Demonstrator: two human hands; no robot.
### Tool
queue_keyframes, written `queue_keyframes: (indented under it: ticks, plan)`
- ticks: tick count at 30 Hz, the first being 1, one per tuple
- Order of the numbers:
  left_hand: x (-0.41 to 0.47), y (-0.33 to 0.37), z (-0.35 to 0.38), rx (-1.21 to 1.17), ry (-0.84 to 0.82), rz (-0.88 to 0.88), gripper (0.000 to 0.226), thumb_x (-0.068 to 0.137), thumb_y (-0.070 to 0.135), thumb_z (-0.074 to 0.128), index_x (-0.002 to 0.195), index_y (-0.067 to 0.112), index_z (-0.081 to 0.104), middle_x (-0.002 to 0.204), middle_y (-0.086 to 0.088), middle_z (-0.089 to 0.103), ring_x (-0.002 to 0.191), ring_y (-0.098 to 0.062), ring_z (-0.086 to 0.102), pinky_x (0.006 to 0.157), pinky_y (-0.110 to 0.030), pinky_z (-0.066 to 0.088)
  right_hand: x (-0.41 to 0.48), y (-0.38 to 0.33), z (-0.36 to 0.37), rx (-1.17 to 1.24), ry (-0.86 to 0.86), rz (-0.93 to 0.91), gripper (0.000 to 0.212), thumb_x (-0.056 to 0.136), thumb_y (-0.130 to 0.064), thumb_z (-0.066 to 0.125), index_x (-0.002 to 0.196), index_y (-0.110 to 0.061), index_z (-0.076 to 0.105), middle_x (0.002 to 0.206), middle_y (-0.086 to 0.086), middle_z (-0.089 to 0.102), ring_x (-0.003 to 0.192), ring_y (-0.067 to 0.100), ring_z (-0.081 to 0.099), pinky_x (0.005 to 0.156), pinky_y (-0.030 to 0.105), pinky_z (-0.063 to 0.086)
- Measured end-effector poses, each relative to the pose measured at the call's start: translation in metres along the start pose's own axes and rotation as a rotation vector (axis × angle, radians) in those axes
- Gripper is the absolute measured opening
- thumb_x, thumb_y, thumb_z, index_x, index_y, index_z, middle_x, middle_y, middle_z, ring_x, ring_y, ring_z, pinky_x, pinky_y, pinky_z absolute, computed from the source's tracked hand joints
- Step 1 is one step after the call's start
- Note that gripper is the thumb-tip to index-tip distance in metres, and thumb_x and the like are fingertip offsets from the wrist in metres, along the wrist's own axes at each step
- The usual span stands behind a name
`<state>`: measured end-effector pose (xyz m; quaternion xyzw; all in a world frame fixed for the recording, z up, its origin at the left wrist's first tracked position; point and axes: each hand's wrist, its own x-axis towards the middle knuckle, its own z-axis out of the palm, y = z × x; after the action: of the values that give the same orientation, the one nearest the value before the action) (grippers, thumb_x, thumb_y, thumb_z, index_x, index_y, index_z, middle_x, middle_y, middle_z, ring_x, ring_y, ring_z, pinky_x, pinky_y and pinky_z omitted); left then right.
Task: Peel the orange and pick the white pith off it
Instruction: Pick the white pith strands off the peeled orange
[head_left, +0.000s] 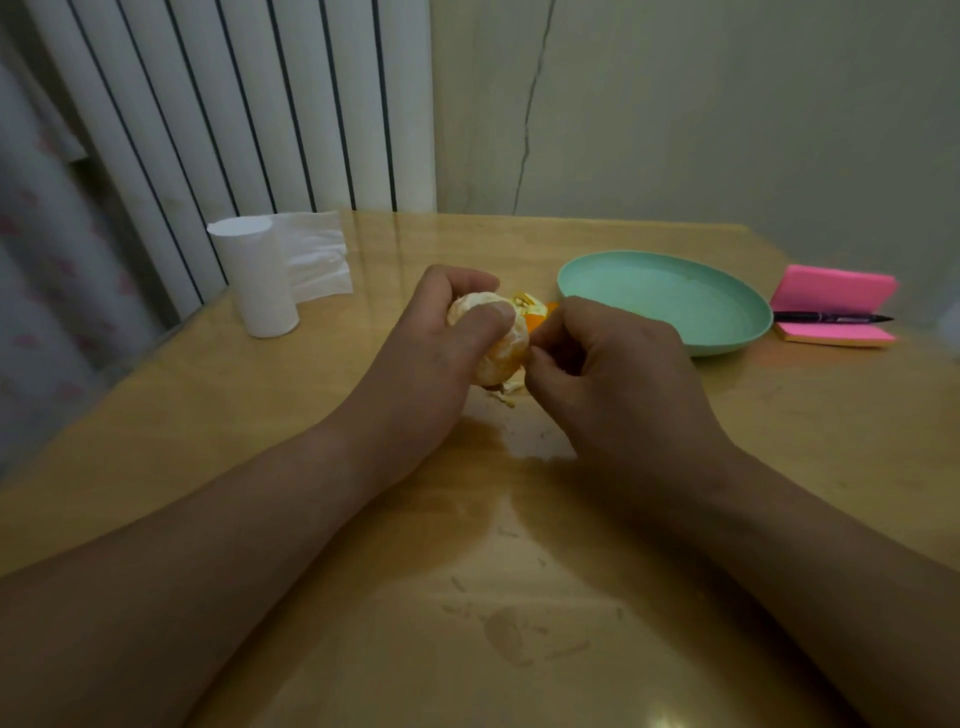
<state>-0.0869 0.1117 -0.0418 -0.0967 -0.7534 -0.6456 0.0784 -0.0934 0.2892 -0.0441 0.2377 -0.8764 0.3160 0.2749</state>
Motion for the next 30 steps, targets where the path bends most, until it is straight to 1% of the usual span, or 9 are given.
queue_keyframes:
  ticks: [7,10,14,17,19,21,24,28,30]
  plan:
    - [-0.004,0.004,0.001,-0.099,-0.001,0.002,0.043,0.090,0.041,0.059,0.131,0.030,0.060,0.131,-0.006,0.065,0.116,-0.028,0.068,0.095,-0.050,0.062,-0.001,-0.008,-0.001,0.113,0.058,0.047,0.015,0.088,-0.028,0.077,0.082,-0.023,0.065,0.069,-0.010,0.061,0.064,0.011,0.056,0.059,0.044,0.051]
    - [-0.005,0.006,0.000,-0.192,-0.008,-0.042,0.044,0.091,0.037,0.057,0.133,0.025,0.062,0.131,-0.009,0.065,0.115,-0.026,0.070,0.087,-0.041,0.064,-0.002,-0.008,-0.002,0.142,0.063,0.056,0.013,0.088,-0.027,0.076,0.083,-0.024,0.065,0.070,-0.009,0.061,0.065,0.012,0.057,0.060,0.043,0.052]
    - [-0.004,0.006,-0.001,-0.433,0.015,-0.142,0.040,0.093,0.033,0.060,0.128,0.016,0.069,0.134,-0.018,0.065,0.112,-0.032,0.070,0.078,-0.039,0.059,0.000,0.000,-0.003,0.190,0.061,0.101,0.009,0.090,-0.024,0.073,0.084,-0.023,0.066,0.072,-0.008,0.063,0.068,0.012,0.058,0.060,0.035,0.052]
    - [-0.003,0.010,0.000,-0.658,-0.010,-0.240,0.045,0.101,0.030,0.054,0.135,0.002,0.061,0.120,-0.021,0.070,0.096,-0.030,0.073,0.064,-0.035,0.057,0.001,0.005,-0.004,0.239,0.035,0.131,0.010,0.097,-0.024,0.069,0.087,-0.022,0.069,0.073,-0.007,0.064,0.069,0.012,0.058,0.058,0.026,0.047]
    - [-0.002,0.012,0.000,-0.726,-0.027,-0.305,0.054,0.104,0.034,0.050,0.141,-0.005,0.054,0.111,-0.022,0.072,0.091,-0.031,0.074,0.058,-0.031,0.055,0.001,0.007,-0.003,0.261,0.025,0.146,0.018,0.102,-0.025,0.063,0.086,-0.021,0.070,0.073,-0.004,0.065,0.068,0.014,0.057,0.058,0.030,0.045]
    - [-0.001,0.012,-0.002,-0.736,-0.031,-0.340,0.056,0.106,0.039,0.048,0.138,-0.006,0.054,0.104,-0.022,0.074,0.087,-0.030,0.073,0.053,-0.028,0.054,0.001,0.007,-0.002,0.253,-0.001,0.137,0.022,0.104,-0.026,0.060,0.086,-0.020,0.070,0.075,-0.002,0.068,0.069,0.017,0.059,0.061,0.037,0.045]
    - [0.001,0.010,-0.003,-0.715,-0.013,-0.359,0.049,0.108,0.042,0.047,0.127,-0.001,0.059,0.102,-0.021,0.075,0.082,-0.028,0.074,0.049,-0.026,0.051,-0.001,0.004,0.000,0.243,-0.032,0.097,0.005,0.100,-0.028,0.067,0.098,-0.025,0.070,0.084,-0.009,0.070,0.076,0.013,0.063,0.067,0.033,0.051]
    - [0.001,0.009,-0.003,-0.670,-0.005,-0.346,0.043,0.109,0.042,0.047,0.121,0.003,0.062,0.111,-0.023,0.074,0.086,-0.027,0.073,0.052,-0.028,0.050,-0.001,0.004,0.000,0.256,-0.041,0.082,0.009,0.099,-0.036,0.070,0.102,-0.028,0.071,0.088,-0.011,0.072,0.081,0.012,0.067,0.072,0.038,0.056]
    - [0.001,0.009,-0.003,-0.647,0.009,-0.342,0.044,0.109,0.041,0.048,0.125,0.003,0.061,0.112,-0.024,0.075,0.087,-0.027,0.073,0.056,-0.030,0.050,-0.001,0.005,0.000,0.248,-0.052,0.086,0.010,0.100,-0.037,0.070,0.101,-0.028,0.072,0.088,-0.010,0.073,0.082,0.011,0.067,0.072,0.040,0.056]
